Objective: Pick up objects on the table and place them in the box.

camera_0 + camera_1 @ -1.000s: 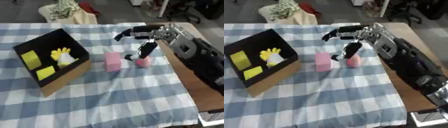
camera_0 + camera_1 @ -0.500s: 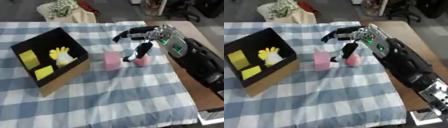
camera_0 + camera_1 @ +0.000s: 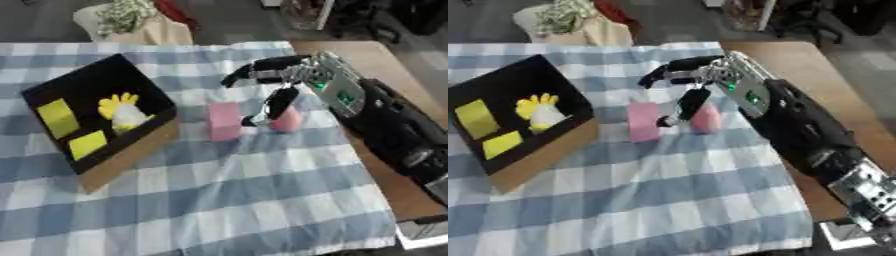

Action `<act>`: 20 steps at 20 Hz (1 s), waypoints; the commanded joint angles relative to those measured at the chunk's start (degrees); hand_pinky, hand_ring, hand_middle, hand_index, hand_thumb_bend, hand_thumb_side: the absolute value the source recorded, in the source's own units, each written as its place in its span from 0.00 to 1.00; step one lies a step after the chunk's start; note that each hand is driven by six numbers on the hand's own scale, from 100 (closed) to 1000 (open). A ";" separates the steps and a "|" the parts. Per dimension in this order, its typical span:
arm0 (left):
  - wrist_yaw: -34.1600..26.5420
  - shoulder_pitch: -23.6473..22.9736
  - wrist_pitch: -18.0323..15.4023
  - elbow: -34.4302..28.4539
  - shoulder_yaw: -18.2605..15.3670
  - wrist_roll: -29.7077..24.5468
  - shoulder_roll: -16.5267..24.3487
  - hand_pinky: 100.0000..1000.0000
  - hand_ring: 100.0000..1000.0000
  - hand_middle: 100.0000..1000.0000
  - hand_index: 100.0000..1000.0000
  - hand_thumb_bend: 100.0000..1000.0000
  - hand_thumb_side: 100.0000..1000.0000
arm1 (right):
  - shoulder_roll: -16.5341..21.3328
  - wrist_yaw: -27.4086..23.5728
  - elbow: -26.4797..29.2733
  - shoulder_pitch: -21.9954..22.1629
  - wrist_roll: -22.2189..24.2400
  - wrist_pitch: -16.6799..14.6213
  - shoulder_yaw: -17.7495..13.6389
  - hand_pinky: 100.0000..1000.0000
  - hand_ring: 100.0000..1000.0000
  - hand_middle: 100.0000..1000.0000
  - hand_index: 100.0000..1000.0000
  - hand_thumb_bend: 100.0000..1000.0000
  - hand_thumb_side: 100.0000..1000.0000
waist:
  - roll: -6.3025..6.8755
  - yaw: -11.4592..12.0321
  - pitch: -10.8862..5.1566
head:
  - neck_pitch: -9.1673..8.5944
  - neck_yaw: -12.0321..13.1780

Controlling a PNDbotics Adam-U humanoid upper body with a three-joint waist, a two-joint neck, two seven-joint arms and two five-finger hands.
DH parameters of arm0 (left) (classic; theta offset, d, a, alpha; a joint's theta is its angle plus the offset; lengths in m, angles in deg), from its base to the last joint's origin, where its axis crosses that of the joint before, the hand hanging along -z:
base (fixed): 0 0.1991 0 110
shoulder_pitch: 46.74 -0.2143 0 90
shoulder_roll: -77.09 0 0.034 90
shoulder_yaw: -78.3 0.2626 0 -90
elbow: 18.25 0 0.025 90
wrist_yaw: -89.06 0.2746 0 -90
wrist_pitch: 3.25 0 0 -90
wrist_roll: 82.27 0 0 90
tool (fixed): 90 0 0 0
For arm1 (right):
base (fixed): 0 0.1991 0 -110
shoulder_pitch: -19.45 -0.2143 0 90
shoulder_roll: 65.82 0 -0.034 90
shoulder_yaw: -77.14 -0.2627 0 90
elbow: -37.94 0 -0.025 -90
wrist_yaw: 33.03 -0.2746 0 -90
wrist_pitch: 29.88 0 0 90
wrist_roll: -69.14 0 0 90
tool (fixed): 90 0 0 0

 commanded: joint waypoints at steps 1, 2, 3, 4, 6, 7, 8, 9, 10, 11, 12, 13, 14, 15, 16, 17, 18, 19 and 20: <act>-0.22 0.82 0.00 -0.86 -0.08 -0.26 0.41 0.73 0.92 0.83 0.78 0.47 0.53 | 0.64 0.76 0.16 -0.95 -0.27 0.11 -0.87 1.00 1.00 0.89 1.00 0.31 0.31 | 0.32 -0.01 0.14 | 0.30 0.17; -0.24 0.82 0.00 -0.86 -0.07 -0.28 0.39 0.73 0.92 0.83 0.78 0.47 0.53 | 0.51 0.77 0.13 -1.00 -0.25 0.11 -0.86 1.00 1.00 0.89 1.00 0.31 0.31 | 0.34 -0.01 0.13 | 0.30 0.21; -0.25 0.82 0.01 -0.86 -0.06 -0.31 0.38 0.73 0.92 0.83 0.78 0.47 0.53 | 0.41 0.74 0.16 -1.03 -0.16 0.08 -0.80 1.00 1.00 0.89 1.00 0.31 0.30 | 0.34 -0.02 0.12 | 0.30 0.23; -0.27 0.82 0.00 -0.86 -0.06 -0.33 0.36 0.73 0.92 0.83 0.78 0.47 0.53 | 0.33 0.71 0.25 -1.01 -0.04 0.04 -0.73 1.00 1.00 0.89 1.00 0.31 0.30 | 0.35 -0.04 0.11 | 0.30 0.25; -0.30 0.79 0.03 -0.86 -0.04 -0.37 0.35 0.73 0.92 0.83 0.78 0.47 0.53 | 0.09 0.69 0.41 -0.89 0.29 0.10 -0.57 1.00 1.00 0.89 1.00 0.31 0.30 | 0.35 -0.05 0.08 | 0.30 0.25; -0.31 0.79 0.05 -0.86 -0.04 -0.39 0.35 0.73 0.92 0.83 0.78 0.47 0.53 | -0.01 0.73 0.52 -0.83 0.47 0.11 -0.47 1.00 1.00 0.88 1.00 0.31 0.29 | 0.35 -0.07 0.07 | 0.30 0.26; -0.32 0.79 0.06 -0.86 -0.04 -0.40 0.36 0.73 0.92 0.83 0.78 0.47 0.53 | -0.11 0.71 0.64 -0.75 0.70 0.12 -0.36 1.00 1.00 0.88 1.00 0.30 0.29 | 0.36 -0.09 0.06 | 0.30 0.28; -0.33 0.80 0.07 -0.86 -0.04 -0.41 0.38 0.73 0.92 0.83 0.78 0.47 0.53 | -0.23 0.67 0.76 -0.70 0.92 0.16 -0.29 1.00 1.00 0.88 1.00 0.30 0.29 | 0.37 -0.12 0.04 | 0.30 0.31; -0.35 0.83 0.06 -0.86 -0.04 -0.42 0.38 0.73 0.92 0.83 0.78 0.47 0.53 | -0.35 0.62 0.86 -0.68 1.14 0.23 -0.25 1.00 1.00 0.88 1.00 0.30 0.29 | 0.37 -0.14 0.04 | 0.30 0.37; -0.36 0.85 0.06 -0.86 -0.03 -0.44 0.38 0.73 0.92 0.83 0.78 0.47 0.53 | -0.45 0.59 0.96 -0.65 1.32 0.31 -0.20 1.00 1.00 0.88 1.00 0.30 0.28 | 0.37 -0.16 0.03 | 0.30 0.44; -0.37 0.88 0.06 -0.86 -0.03 -0.45 0.38 0.73 0.92 0.83 0.78 0.47 0.53 | -0.54 0.56 1.06 -0.63 1.49 0.38 -0.16 1.00 1.00 0.88 1.00 0.29 0.28 | 0.36 -0.17 0.02 | 0.30 0.51; -0.38 0.90 0.07 -0.86 -0.03 -0.46 0.38 0.73 0.92 0.83 0.78 0.47 0.53 | -0.64 0.53 1.15 -0.61 1.60 0.48 -0.16 1.00 1.00 0.88 1.00 0.29 0.28 | 0.34 -0.17 0.02 | 0.30 0.51; -0.38 0.93 0.06 -0.86 -0.02 -0.47 0.37 0.73 0.92 0.83 0.78 0.47 0.53 | -0.74 0.53 1.22 -0.60 1.66 0.61 -0.18 1.00 1.00 0.88 1.00 0.29 0.28 | 0.31 -0.14 0.03 | 0.30 0.47; -0.39 0.95 0.05 -0.86 -0.02 -0.47 0.34 0.73 0.92 0.83 0.78 0.47 0.53 | -0.82 0.54 1.26 -0.58 1.73 0.68 -0.17 1.00 1.00 0.88 1.00 0.29 0.27 | 0.28 -0.11 0.04 | 0.30 0.43; -0.40 0.95 0.04 -0.86 -0.02 -0.47 0.30 0.74 0.92 0.83 0.78 0.47 0.53 | -0.91 0.59 1.26 -0.55 1.79 0.75 -0.17 1.00 1.00 0.88 1.00 0.30 0.27 | 0.26 -0.09 0.06 | 0.30 0.41; -0.41 0.95 0.04 -0.86 -0.02 -0.48 0.28 0.74 0.92 0.83 0.78 0.47 0.53 | -1.00 0.68 1.26 -0.51 1.83 0.80 -0.16 1.00 1.00 0.88 1.00 0.30 0.27 | 0.24 -0.07 0.07 | 0.30 0.40; -0.42 0.98 0.04 -0.86 -0.02 -0.49 0.26 0.74 0.92 0.83 0.78 0.47 0.53 | -1.11 0.78 1.23 -0.46 1.89 0.82 -0.13 1.00 1.00 0.88 1.00 0.30 0.27 | 0.23 -0.05 0.10 | 0.30 0.36; -0.43 1.02 0.03 -0.86 -0.02 -0.49 0.25 0.74 0.92 0.83 0.78 0.47 0.53 | -1.21 0.88 1.18 -0.44 1.94 0.84 -0.12 1.00 1.00 0.88 1.00 0.30 0.26 | 0.22 -0.04 0.12 | 0.30 0.34; -0.47 1.08 0.01 -0.86 0.00 -0.51 0.22 0.74 0.92 0.83 0.78 0.47 0.53 | -1.36 0.98 1.10 -0.43 2.00 0.87 -0.10 1.00 1.00 0.88 1.00 0.30 0.26 | 0.21 -0.03 0.14 | 0.30 0.35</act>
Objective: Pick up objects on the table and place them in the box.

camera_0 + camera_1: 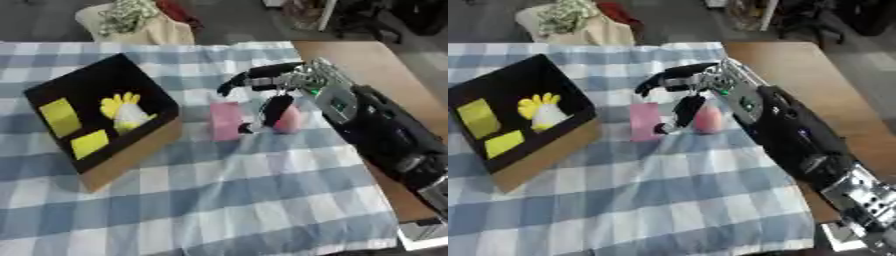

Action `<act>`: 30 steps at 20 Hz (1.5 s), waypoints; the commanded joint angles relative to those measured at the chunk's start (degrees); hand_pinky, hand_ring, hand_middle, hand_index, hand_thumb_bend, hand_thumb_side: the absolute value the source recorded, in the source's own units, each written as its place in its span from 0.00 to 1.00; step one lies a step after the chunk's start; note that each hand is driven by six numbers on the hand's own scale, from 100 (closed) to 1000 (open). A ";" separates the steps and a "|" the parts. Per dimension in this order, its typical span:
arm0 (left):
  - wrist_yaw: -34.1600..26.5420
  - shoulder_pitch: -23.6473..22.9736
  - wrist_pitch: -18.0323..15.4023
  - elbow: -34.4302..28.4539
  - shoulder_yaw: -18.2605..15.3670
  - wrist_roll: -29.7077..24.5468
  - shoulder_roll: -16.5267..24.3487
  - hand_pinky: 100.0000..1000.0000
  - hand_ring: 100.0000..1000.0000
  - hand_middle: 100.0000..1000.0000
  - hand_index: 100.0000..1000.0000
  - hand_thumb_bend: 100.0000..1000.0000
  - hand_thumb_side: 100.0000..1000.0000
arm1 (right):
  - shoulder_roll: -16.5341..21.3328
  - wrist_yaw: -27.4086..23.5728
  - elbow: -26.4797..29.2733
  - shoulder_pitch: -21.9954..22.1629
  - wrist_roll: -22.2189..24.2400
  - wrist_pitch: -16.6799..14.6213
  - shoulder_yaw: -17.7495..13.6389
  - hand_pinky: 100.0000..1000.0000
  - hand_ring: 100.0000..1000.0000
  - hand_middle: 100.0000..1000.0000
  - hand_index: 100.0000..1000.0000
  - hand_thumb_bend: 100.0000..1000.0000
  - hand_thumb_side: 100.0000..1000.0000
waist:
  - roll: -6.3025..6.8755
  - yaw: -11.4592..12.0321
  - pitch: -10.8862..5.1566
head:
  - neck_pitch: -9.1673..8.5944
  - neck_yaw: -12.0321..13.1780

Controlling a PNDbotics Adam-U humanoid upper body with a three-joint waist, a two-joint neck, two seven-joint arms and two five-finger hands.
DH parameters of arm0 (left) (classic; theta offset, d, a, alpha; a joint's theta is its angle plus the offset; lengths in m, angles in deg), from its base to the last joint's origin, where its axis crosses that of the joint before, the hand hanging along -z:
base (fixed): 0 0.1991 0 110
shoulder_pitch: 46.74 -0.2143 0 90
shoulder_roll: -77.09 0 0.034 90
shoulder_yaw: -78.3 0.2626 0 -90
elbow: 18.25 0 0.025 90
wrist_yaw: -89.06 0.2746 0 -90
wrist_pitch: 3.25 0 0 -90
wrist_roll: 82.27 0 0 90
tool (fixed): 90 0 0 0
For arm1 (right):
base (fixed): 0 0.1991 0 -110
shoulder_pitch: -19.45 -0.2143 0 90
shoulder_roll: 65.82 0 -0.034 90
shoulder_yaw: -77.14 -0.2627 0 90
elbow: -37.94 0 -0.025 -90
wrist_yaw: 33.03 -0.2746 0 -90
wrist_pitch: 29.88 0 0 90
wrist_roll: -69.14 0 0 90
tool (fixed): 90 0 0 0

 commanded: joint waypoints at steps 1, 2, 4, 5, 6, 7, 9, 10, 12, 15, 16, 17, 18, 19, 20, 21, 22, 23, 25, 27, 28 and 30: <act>-0.23 0.84 -0.05 -0.86 0.01 -0.27 0.38 0.74 0.92 0.83 0.78 0.47 0.53 | 0.52 0.63 0.88 -0.63 0.26 0.06 -0.45 1.00 1.00 0.88 1.00 0.30 0.25 | 0.20 0.00 0.16 | 0.30 -0.03; -0.23 0.87 -0.05 -0.86 0.01 -0.28 0.36 0.74 0.92 0.83 0.78 0.47 0.53 | 0.41 0.80 0.82 -0.60 0.28 0.06 -0.41 1.00 1.00 0.89 1.00 0.30 0.25 | 0.21 0.01 0.19 | 0.30 -0.04; -0.24 0.93 -0.06 -0.86 0.03 -0.31 0.33 0.74 0.92 0.83 0.78 0.47 0.53 | 0.16 1.17 0.62 -0.52 0.29 0.01 -0.36 1.00 1.00 0.88 1.00 0.31 0.24 | 0.21 0.03 0.25 | 0.30 -0.10; -0.25 0.97 -0.06 -0.86 0.04 -0.34 0.31 0.74 0.92 0.83 0.78 0.47 0.53 | 0.05 1.34 0.51 -0.50 0.29 -0.01 -0.34 1.00 1.00 0.88 1.00 0.31 0.23 | 0.22 0.05 0.28 | 0.30 -0.14; -0.26 1.02 -0.07 -0.86 0.05 -0.36 0.28 0.74 0.92 0.83 0.78 0.47 0.53 | -0.08 1.48 0.42 -0.48 0.28 -0.03 -0.33 1.00 1.00 0.88 1.00 0.31 0.23 | 0.22 0.07 0.33 | 0.30 -0.18; -0.28 1.06 -0.08 -0.86 0.06 -0.37 0.24 0.74 0.92 0.83 0.78 0.47 0.53 | -0.19 1.60 0.34 -0.48 0.25 -0.03 -0.33 1.00 1.00 0.88 1.00 0.31 0.22 | 0.23 0.09 0.37 | 0.30 -0.20; -0.32 1.10 -0.05 -0.86 0.09 -0.41 0.16 0.74 0.92 0.83 0.78 0.47 0.53 | -0.36 1.87 0.21 -0.51 -0.01 0.04 -0.38 1.00 1.00 0.87 1.00 0.31 0.21 | 0.26 0.14 0.48 | 0.30 -0.25; -0.33 1.13 -0.04 -0.86 0.09 -0.43 0.14 0.74 0.92 0.83 0.78 0.47 0.53 | -0.43 2.00 0.15 -0.55 -0.24 0.08 -0.42 1.00 1.00 0.86 1.00 0.31 0.20 | 0.27 0.16 0.52 | 0.30 -0.28; -0.35 1.22 -0.02 -0.86 0.10 -0.45 0.09 0.74 0.93 0.83 0.78 0.47 0.53 | -0.55 2.25 0.03 -0.63 -0.81 0.13 -0.49 1.00 1.00 0.85 1.00 0.31 0.18 | 0.28 0.22 0.59 | 0.30 -0.31; -0.38 1.26 -0.03 -0.86 0.12 -0.49 0.02 0.74 0.93 0.83 0.77 0.47 0.53 | -0.74 2.58 -0.19 -0.70 -1.49 0.14 -0.54 1.00 1.00 0.83 1.00 0.31 0.16 | 0.29 0.33 0.68 | 0.30 -0.36; -0.40 1.24 -0.02 -0.86 0.13 -0.51 0.00 0.74 0.93 0.83 0.77 0.46 0.53 | -0.81 2.71 -0.28 -0.68 -1.62 0.12 -0.54 1.00 1.00 0.83 1.00 0.31 0.14 | 0.30 0.35 0.72 | 0.30 -0.37; -0.40 1.24 -0.01 -0.86 0.13 -0.53 -0.01 0.74 0.93 0.83 0.77 0.46 0.53 | -0.90 2.83 -0.37 -0.66 -1.66 0.07 -0.52 1.00 1.00 0.83 1.00 0.31 0.13 | 0.31 0.37 0.75 | 0.30 -0.40; -0.42 1.26 0.00 -0.86 0.14 -0.55 -0.03 0.74 0.93 0.83 0.77 0.46 0.53 | -1.01 2.93 -0.49 -0.64 -1.64 0.04 -0.50 1.00 1.00 0.83 1.00 0.30 0.11 | 0.33 0.40 0.80 | 0.30 -0.45; -0.43 1.28 0.00 -0.86 0.15 -0.57 -0.06 0.74 0.93 0.83 0.77 0.46 0.54 | -1.11 3.00 -0.60 -0.64 -1.61 0.03 -0.51 1.00 1.00 0.82 1.00 0.30 0.11 | 0.35 0.41 0.84 | 0.30 -0.48; -0.43 1.30 0.00 -0.86 0.17 -0.60 -0.09 0.74 0.93 0.83 0.77 0.46 0.54 | -1.20 3.07 -0.70 -0.66 -1.59 0.02 -0.53 1.00 1.00 0.82 1.00 0.30 0.10 | 0.38 0.44 0.89 | 0.30 -0.52; -0.44 1.32 0.01 -0.86 0.17 -0.62 -0.11 0.74 0.93 0.83 0.77 0.46 0.54 | -1.26 3.11 -0.78 -0.69 -1.58 0.03 -0.55 1.00 1.00 0.82 1.00 0.30 0.09 | 0.42 0.47 0.93 | 0.30 -0.56; -0.44 1.33 0.02 -0.86 0.17 -0.65 -0.14 0.74 0.93 0.83 0.77 0.46 0.54 | -1.30 3.14 -0.84 -0.73 -1.59 0.04 -0.58 1.00 1.00 0.82 1.00 0.29 0.09 | 0.46 0.50 0.98 | 0.30 -0.62; -0.44 1.34 0.02 -0.86 0.19 -0.68 -0.17 0.74 0.93 0.83 0.77 0.46 0.54 | -1.34 3.19 -0.91 -0.78 -1.64 0.06 -0.62 1.00 1.00 0.82 1.00 0.29 0.09 | 0.49 0.53 1.02 | 0.30 -0.68; -0.43 1.31 0.04 -0.86 0.18 -0.74 -0.18 0.74 0.93 0.83 0.77 0.46 0.54 | -1.31 3.22 -0.91 -0.87 -1.92 0.06 -0.71 1.00 1.00 0.82 1.00 0.29 0.09 | 0.54 0.54 1.08 | 0.30 -0.69; -0.40 1.24 0.07 -0.86 0.18 -0.80 -0.12 0.74 0.93 0.83 0.77 0.46 0.54 | -1.11 2.66 -0.28 -0.99 -2.32 -0.11 -0.90 1.00 1.00 0.81 1.00 0.27 0.08 | 0.54 0.45 1.10 | 0.30 -0.57; -0.40 1.23 0.08 -0.86 0.18 -0.83 -0.11 0.74 0.93 0.83 0.77 0.46 0.54 | -0.95 2.21 0.25 -1.07 -2.50 -0.12 -1.03 1.00 1.00 0.81 1.00 0.26 0.08 | 0.54 0.41 1.09 | 0.30 -0.52; -0.42 1.25 0.11 -0.86 0.21 -0.90 -0.09 0.74 0.93 0.83 0.77 0.46 0.54 | -0.63 1.41 1.44 -1.12 -2.93 0.07 -1.18 1.00 1.00 0.82 1.00 0.25 0.07 | 0.58 0.36 1.09 | 0.30 -0.49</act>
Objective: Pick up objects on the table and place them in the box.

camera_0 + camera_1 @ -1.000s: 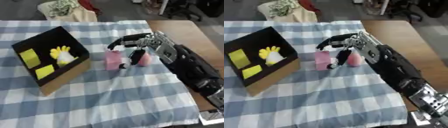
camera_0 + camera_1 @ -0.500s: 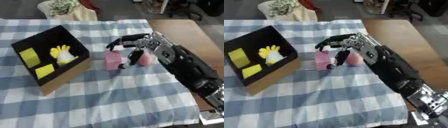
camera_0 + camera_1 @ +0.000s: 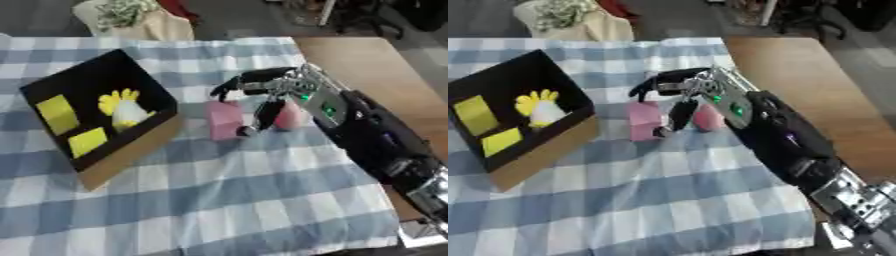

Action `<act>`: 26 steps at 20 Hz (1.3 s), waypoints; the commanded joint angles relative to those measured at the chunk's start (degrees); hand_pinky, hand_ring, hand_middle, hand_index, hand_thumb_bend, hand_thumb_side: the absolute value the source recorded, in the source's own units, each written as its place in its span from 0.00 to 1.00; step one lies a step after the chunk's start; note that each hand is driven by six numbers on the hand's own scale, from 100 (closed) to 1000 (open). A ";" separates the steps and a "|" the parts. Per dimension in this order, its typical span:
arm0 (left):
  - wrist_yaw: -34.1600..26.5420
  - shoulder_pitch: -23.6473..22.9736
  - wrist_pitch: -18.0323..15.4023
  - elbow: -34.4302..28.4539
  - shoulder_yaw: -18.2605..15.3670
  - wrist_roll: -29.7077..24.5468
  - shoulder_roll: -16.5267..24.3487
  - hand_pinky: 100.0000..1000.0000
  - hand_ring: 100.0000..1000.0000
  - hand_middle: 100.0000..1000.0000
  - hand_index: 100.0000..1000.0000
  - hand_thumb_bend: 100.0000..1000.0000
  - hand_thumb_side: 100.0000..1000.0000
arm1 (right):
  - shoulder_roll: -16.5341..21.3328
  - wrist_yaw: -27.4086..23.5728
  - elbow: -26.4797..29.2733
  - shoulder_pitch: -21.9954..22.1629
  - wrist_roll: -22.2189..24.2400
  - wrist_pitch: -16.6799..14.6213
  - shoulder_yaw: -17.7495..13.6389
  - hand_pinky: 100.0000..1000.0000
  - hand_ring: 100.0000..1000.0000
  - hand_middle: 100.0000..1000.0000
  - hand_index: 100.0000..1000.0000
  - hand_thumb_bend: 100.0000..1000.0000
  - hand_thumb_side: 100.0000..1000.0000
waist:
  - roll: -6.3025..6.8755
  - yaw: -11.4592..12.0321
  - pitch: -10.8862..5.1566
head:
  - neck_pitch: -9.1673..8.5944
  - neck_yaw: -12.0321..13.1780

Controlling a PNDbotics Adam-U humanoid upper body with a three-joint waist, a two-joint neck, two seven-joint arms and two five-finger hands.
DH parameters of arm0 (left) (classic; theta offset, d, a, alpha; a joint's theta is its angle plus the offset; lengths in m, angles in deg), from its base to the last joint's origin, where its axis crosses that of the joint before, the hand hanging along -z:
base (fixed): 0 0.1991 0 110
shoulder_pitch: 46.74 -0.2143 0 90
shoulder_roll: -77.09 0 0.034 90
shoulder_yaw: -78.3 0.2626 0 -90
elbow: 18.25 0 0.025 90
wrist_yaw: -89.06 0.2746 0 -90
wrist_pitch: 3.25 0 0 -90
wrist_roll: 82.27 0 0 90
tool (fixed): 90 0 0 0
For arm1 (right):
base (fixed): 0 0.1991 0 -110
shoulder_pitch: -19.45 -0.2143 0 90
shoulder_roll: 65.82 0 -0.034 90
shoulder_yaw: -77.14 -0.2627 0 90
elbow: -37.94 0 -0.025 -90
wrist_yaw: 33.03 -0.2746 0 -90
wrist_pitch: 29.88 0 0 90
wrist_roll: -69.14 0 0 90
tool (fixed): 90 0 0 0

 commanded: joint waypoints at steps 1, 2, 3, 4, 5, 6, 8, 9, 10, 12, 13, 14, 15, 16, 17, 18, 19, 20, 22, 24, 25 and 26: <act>-0.26 0.69 0.01 -0.86 -0.09 -0.27 0.70 0.74 0.93 0.83 0.77 0.46 0.54 | 1.62 -1.35 2.33 -1.09 -0.71 0.37 -0.82 1.00 1.00 0.82 1.00 0.24 0.06 | 0.59 -0.05 0.06 | 0.30 -0.02; -0.27 0.70 0.03 -0.86 -0.07 -0.32 0.70 0.74 0.93 0.83 0.77 0.46 0.54 | 1.59 -1.63 2.61 -1.05 -0.75 0.68 -0.85 1.00 1.00 0.83 1.00 0.23 0.06 | 0.62 -0.05 0.06 | 0.30 -0.10; -0.29 0.70 0.03 -0.86 -0.06 -0.36 0.67 0.74 0.93 0.83 0.77 0.46 0.54 | 1.56 -1.87 2.87 -1.00 -0.78 0.97 -0.85 1.00 1.00 0.84 1.00 0.23 0.06 | 0.65 -0.06 0.06 | 0.30 -0.16; -0.31 0.72 0.03 -0.86 -0.05 -0.40 0.66 0.74 0.93 0.83 0.77 0.46 0.54 | 1.55 -2.09 3.15 -0.93 -0.80 1.21 -0.84 1.00 1.00 0.84 1.00 0.22 0.05 | 0.66 -0.08 0.06 | 0.30 -0.18; -0.32 0.72 0.04 -0.86 -0.04 -0.44 0.65 0.74 0.93 0.83 0.77 0.46 0.54 | 1.55 -2.32 3.44 -0.88 -0.81 1.40 -0.81 1.00 1.00 0.84 1.00 0.22 0.05 | 0.66 -0.10 0.06 | 0.30 -0.17; -0.35 0.75 0.05 -0.86 -0.02 -0.48 0.63 0.74 0.93 0.83 0.77 0.46 0.54 | 1.58 -2.48 3.68 -0.88 -0.83 1.58 -0.78 1.00 1.00 0.84 1.00 0.22 0.05 | 0.66 -0.11 0.06 | 0.30 -0.17; -0.38 0.80 0.06 -0.86 0.02 -0.58 0.58 0.74 0.93 0.83 0.77 0.46 0.54 | 1.59 -2.53 3.86 -0.92 -0.89 1.78 -0.69 1.00 1.00 0.85 1.00 0.22 0.03 | 0.67 -0.08 0.09 | 0.30 -0.19; -0.41 0.82 0.09 -0.86 0.05 -0.64 0.54 0.74 0.93 0.83 0.77 0.46 0.54 | 1.54 -2.45 3.83 -0.93 -0.86 1.81 -0.66 1.00 1.00 0.85 1.00 0.22 0.03 | 0.67 -0.07 0.11 | 0.30 -0.24; -0.44 0.84 0.09 -0.86 0.07 -0.70 0.51 0.74 0.93 0.83 0.77 0.46 0.54 | 1.48 -2.30 3.72 -0.91 -0.80 1.81 -0.64 1.00 1.00 0.86 1.00 0.22 0.03 | 0.66 -0.04 0.14 | 0.30 -0.28; -0.48 0.88 0.09 -0.86 0.10 -0.80 0.46 0.74 0.93 0.83 0.77 0.46 0.54 | 1.26 -1.83 3.20 -0.83 -0.45 1.75 -0.57 1.00 1.00 0.86 1.00 0.22 0.02 | 0.65 0.00 0.18 | 0.30 -0.31; -0.50 0.89 0.08 -0.86 0.11 -0.84 0.44 0.74 0.93 0.83 0.77 0.46 0.54 | 1.13 -1.57 2.86 -0.77 -0.18 1.67 -0.53 1.00 1.00 0.86 1.00 0.21 0.01 | 0.65 0.03 0.20 | 0.30 -0.32; -0.51 0.89 0.08 -0.86 0.11 -0.88 0.42 0.74 0.93 0.83 0.77 0.46 0.54 | 1.01 -1.34 2.57 -0.72 0.06 1.55 -0.53 1.00 1.00 0.86 1.00 0.22 0.01 | 0.65 0.03 0.21 | 0.30 -0.32; -0.52 0.90 0.08 -0.86 0.10 -0.92 0.41 0.74 0.93 0.83 0.77 0.46 0.54 | 0.91 -1.09 2.31 -0.68 0.23 1.40 -0.52 1.00 1.00 0.87 1.00 0.22 0.01 | 0.65 0.03 0.21 | 0.30 -0.33; -0.54 0.91 0.07 -0.86 0.09 -0.93 0.40 0.74 0.93 0.83 0.77 0.46 0.54 | 0.82 -0.86 2.10 -0.63 0.33 1.27 -0.55 1.00 1.00 0.87 1.00 0.22 0.01 | 0.65 0.03 0.21 | 0.30 -0.33; -0.56 0.95 0.05 -0.86 0.08 -0.94 0.38 0.74 0.93 0.83 0.77 0.46 0.54 | 0.72 -0.66 1.89 -0.59 0.41 1.16 -0.57 1.00 1.00 0.87 1.00 0.21 0.01 | 0.66 0.03 0.22 | 0.30 -0.35; -0.57 0.98 0.04 -0.86 0.07 -0.93 0.38 0.74 0.93 0.83 0.77 0.46 0.54 | 0.64 -0.51 1.71 -0.59 0.46 1.07 -0.61 1.00 1.00 0.87 1.00 0.21 0.00 | 0.66 0.04 0.22 | 0.30 -0.37; -0.59 1.00 0.04 -0.86 0.07 -0.94 0.37 0.74 0.93 0.83 0.77 0.46 0.54 | 0.58 -0.39 1.55 -0.60 0.47 1.01 -0.67 1.00 1.00 0.87 1.00 0.21 0.00 | 0.67 0.05 0.24 | 0.30 -0.40; -0.60 1.02 0.04 -0.86 0.07 -0.95 0.36 0.74 0.93 0.83 0.77 0.46 0.54 | 0.54 -0.32 1.43 -0.61 0.50 0.95 -0.70 1.00 1.00 0.87 1.00 0.21 0.00 | 0.67 0.06 0.25 | 0.30 -0.41; -0.61 1.03 0.03 -0.86 0.07 -0.96 0.31 0.74 0.93 0.83 0.77 0.45 0.54 | 0.50 -0.16 1.24 -0.58 0.51 0.85 -0.76 1.00 1.00 0.87 1.00 0.20 0.00 | 0.71 0.11 0.28 | 0.30 -0.48; -0.63 1.03 0.06 -0.86 0.07 -0.97 0.27 0.74 0.93 0.84 0.77 0.45 0.54 | 0.37 0.05 0.91 -0.54 0.62 0.87 -0.78 1.00 1.00 0.87 1.00 0.20 0.00 | 0.78 0.17 0.34 | 0.30 -0.55; -0.64 1.05 0.08 -0.86 0.06 -0.97 0.25 0.74 0.93 0.84 0.77 0.45 0.54 | 0.28 0.16 0.75 -0.53 0.65 0.87 -0.80 1.00 1.00 0.86 1.00 0.19 0.00 | 0.81 0.19 0.38 | 0.30 -0.56; -0.65 1.06 0.08 -0.86 0.05 -0.97 0.24 0.74 0.93 0.84 0.77 0.45 0.54 | 0.21 0.25 0.63 -0.54 0.68 0.87 -0.81 1.00 1.00 0.86 1.00 0.19 0.00 | 0.83 0.19 0.41 | 0.30 -0.57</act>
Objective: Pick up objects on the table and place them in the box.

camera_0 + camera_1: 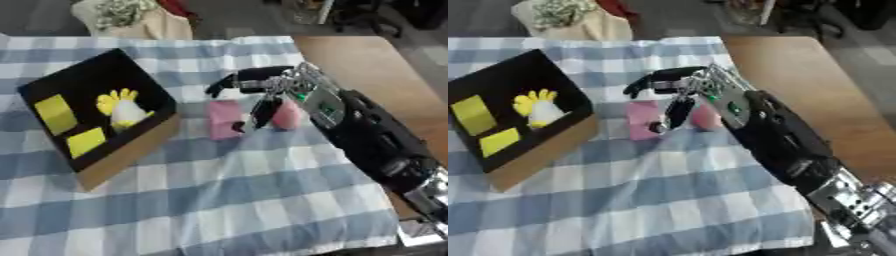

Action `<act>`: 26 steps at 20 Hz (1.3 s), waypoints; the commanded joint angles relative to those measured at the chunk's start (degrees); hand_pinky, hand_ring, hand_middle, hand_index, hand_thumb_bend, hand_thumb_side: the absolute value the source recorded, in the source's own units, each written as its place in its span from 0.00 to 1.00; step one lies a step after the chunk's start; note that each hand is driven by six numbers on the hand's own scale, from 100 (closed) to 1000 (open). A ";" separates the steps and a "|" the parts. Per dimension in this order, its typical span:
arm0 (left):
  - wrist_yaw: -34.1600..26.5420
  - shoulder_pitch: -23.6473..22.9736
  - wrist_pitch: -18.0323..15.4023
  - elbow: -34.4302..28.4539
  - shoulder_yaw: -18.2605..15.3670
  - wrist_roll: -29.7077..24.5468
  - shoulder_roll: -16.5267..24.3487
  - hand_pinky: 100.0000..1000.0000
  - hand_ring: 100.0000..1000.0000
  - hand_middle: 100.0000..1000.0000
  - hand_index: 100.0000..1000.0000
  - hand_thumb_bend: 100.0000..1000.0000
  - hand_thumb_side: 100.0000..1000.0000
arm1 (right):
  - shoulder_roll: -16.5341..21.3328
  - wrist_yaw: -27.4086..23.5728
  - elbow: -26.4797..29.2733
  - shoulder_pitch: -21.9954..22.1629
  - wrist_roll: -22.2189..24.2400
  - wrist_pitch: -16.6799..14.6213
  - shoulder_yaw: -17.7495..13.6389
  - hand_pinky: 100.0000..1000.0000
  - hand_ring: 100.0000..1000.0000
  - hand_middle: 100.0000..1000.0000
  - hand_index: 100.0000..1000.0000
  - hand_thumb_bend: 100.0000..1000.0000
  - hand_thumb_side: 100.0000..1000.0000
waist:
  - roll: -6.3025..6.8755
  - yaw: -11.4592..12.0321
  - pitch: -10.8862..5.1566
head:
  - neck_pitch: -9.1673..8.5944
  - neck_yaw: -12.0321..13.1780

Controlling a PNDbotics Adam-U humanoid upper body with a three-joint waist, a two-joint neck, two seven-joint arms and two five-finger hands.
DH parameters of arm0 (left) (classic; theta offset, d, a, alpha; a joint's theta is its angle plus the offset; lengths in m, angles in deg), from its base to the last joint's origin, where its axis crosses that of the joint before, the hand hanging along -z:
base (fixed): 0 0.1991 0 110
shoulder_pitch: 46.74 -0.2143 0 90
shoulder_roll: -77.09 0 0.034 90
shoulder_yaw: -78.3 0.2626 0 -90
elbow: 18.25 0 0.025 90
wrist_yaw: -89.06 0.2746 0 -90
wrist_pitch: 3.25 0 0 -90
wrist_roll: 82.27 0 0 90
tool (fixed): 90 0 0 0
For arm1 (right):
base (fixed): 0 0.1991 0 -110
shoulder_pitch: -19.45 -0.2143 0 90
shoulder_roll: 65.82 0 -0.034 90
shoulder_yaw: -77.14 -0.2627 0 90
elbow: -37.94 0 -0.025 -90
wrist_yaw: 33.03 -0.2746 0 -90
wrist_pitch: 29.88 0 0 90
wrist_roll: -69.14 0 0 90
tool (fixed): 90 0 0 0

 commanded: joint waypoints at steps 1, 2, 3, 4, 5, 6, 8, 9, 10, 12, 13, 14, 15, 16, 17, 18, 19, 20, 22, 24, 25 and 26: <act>-0.30 0.92 -0.02 -0.86 0.02 -0.23 0.28 0.74 0.93 0.84 0.77 0.45 0.54 | 0.72 0.59 -0.05 -0.87 0.20 -0.13 -0.81 1.00 1.00 0.85 1.00 0.17 0.00 | 0.85 0.06 0.07 | 0.30 -0.25; -0.32 0.93 0.00 -0.86 0.02 -0.23 0.23 0.74 0.93 0.84 0.77 0.45 0.54 | 0.60 0.60 -0.13 -0.91 0.23 -0.08 -0.82 1.00 1.00 0.84 1.00 0.17 0.00 | 0.88 0.07 0.10 | 0.30 -0.26; -0.35 0.93 0.02 -0.86 0.02 -0.23 0.18 0.74 0.93 0.84 0.77 0.45 0.54 | 0.49 0.60 -0.22 -0.95 0.25 -0.01 -0.84 1.00 1.00 0.83 1.00 0.16 0.00 | 0.91 0.08 0.13 | 0.30 -0.30; -0.36 0.93 0.03 -0.86 0.03 -0.24 0.13 0.74 0.93 0.84 0.77 0.45 0.54 | 0.39 0.62 -0.32 -0.97 0.27 0.06 -0.86 1.00 1.00 0.83 1.00 0.16 0.00 | 0.93 0.09 0.16 | 0.30 -0.35; -0.37 0.93 0.04 -0.86 0.02 -0.24 0.09 0.74 0.93 0.84 0.77 0.45 0.54 | 0.31 0.66 -0.46 -0.97 0.30 0.13 -0.88 1.00 1.00 0.81 1.00 0.15 0.00 | 0.96 0.10 0.20 | 0.30 -0.40; -0.38 0.93 0.04 -0.86 0.01 -0.22 0.07 0.74 0.93 0.84 0.77 0.45 0.54 | 0.23 0.71 -0.61 -0.96 0.34 0.18 -0.91 1.00 1.00 0.80 1.00 0.14 0.00 | 0.98 0.11 0.22 | 0.30 -0.42; -0.38 0.93 0.05 -0.86 -0.02 -0.19 0.05 0.74 0.93 0.84 0.77 0.45 0.54 | 0.12 0.83 -0.86 -0.94 0.27 0.27 -1.01 1.00 1.00 0.77 1.00 0.13 0.00 | 1.02 0.13 0.25 | 0.30 -0.41; -0.38 0.94 0.06 -0.86 -0.03 -0.18 0.04 0.74 0.93 0.84 0.77 0.45 0.54 | 0.10 0.87 -0.97 -0.95 0.13 0.34 -1.08 1.00 1.00 0.75 1.00 0.12 0.00 | 1.02 0.15 0.26 | 0.30 -0.43; -0.37 0.94 0.05 -0.86 -0.03 -0.17 0.03 0.74 0.93 0.84 0.77 0.45 0.54 | 0.09 0.91 -1.05 -0.96 -0.08 0.42 -1.13 1.00 1.00 0.74 1.00 0.12 0.00 | 1.02 0.16 0.27 | 0.30 -0.46; -0.37 0.92 0.07 -0.86 -0.03 -0.19 0.00 0.74 0.94 0.84 0.77 0.45 0.54 | 0.08 1.02 -1.14 -0.95 -0.55 0.53 -1.15 1.00 1.00 0.72 1.00 0.12 0.00 | 1.02 0.18 0.28 | 0.30 -0.49; -0.36 0.91 0.07 -0.86 -0.03 -0.20 -0.03 0.74 0.94 0.84 0.77 0.45 0.54 | 0.07 1.08 -1.18 -0.91 -0.71 0.56 -1.12 1.00 1.00 0.72 1.00 0.11 0.00 | 1.03 0.20 0.29 | 0.30 -0.49; -0.35 0.91 0.07 -0.86 -0.04 -0.20 -0.04 0.74 0.94 0.84 0.77 0.45 0.54 | 0.06 1.19 -1.23 -0.86 -0.81 0.57 -1.08 1.00 1.00 0.72 1.00 0.11 0.00 | 1.03 0.21 0.29 | 0.30 -0.47; -0.33 0.91 0.07 -0.86 -0.05 -0.19 -0.05 0.74 0.94 0.84 0.77 0.45 0.54 | 0.06 1.36 -1.27 -0.82 -0.85 0.51 -1.03 1.00 1.00 0.73 1.00 0.13 0.00 | 1.04 0.22 0.31 | 0.30 -0.44; -0.32 0.92 0.07 -0.86 -0.07 -0.18 -0.06 0.74 0.94 0.84 0.77 0.45 0.54 | 0.06 1.61 -1.33 -0.78 -0.84 0.39 -1.00 1.00 1.00 0.73 1.00 0.14 0.00 | 1.05 0.21 0.32 | 0.30 -0.42; -0.31 0.93 0.07 -0.86 -0.08 -0.18 -0.08 0.74 0.94 0.84 0.77 0.45 0.54 | 0.04 1.92 -1.40 -0.75 -0.80 0.20 -0.97 1.00 1.00 0.73 1.00 0.15 0.00 | 1.06 0.20 0.34 | 0.30 -0.43; -0.31 0.94 0.07 -0.86 -0.08 -0.19 -0.10 0.74 0.94 0.84 0.77 0.45 0.54 | 0.01 2.24 -1.48 -0.72 -0.74 -0.03 -0.95 1.00 1.00 0.72 1.00 0.15 0.01 | 1.06 0.19 0.36 | 0.30 -0.44; -0.31 0.95 0.06 -0.86 -0.06 -0.22 -0.12 0.74 0.94 0.84 0.77 0.45 0.54 | -0.04 2.51 -1.58 -0.68 -0.63 -0.28 -0.92 1.00 1.00 0.71 0.99 0.15 0.02 | 1.07 0.18 0.37 | 0.30 -0.45; -0.31 0.97 0.06 -0.86 -0.05 -0.25 -0.14 0.74 0.94 0.84 0.77 0.45 0.54 | -0.12 2.69 -1.69 -0.64 -0.48 -0.50 -0.89 1.00 1.00 0.71 0.99 0.15 0.02 | 1.08 0.18 0.38 | 0.30 -0.45; -0.32 1.00 0.06 -0.86 -0.05 -0.29 -0.16 0.74 0.93 0.84 0.77 0.45 0.54 | -0.25 2.88 -1.91 -0.57 -0.29 -0.76 -0.91 1.00 1.00 0.68 1.00 0.15 0.01 | 1.11 0.20 0.38 | 0.30 -0.47; -0.34 1.03 0.07 -0.86 -0.03 -0.33 -0.17 0.74 0.93 0.84 0.77 0.45 0.54 | -0.37 2.84 -2.13 -0.55 -0.27 -0.82 -0.98 1.00 1.00 0.64 1.00 0.15 0.00 | 1.15 0.21 0.34 | 0.30 -0.49; -0.34 1.04 0.07 -0.86 -0.02 -0.36 -0.18 0.74 0.93 0.84 0.77 0.45 0.54 | -0.40 2.73 -2.19 -0.55 -0.31 -0.82 -1.01 1.00 1.00 0.62 1.00 0.15 0.00 | 1.16 0.21 0.31 | 0.30 -0.51; -0.35 1.05 0.07 -0.86 -0.01 -0.38 -0.19 0.74 0.93 0.84 0.77 0.45 0.54 | -0.41 2.56 -2.21 -0.55 -0.39 -0.81 -1.04 1.00 1.00 0.60 1.00 0.15 0.00 | 1.17 0.20 0.29 | 0.30 -0.52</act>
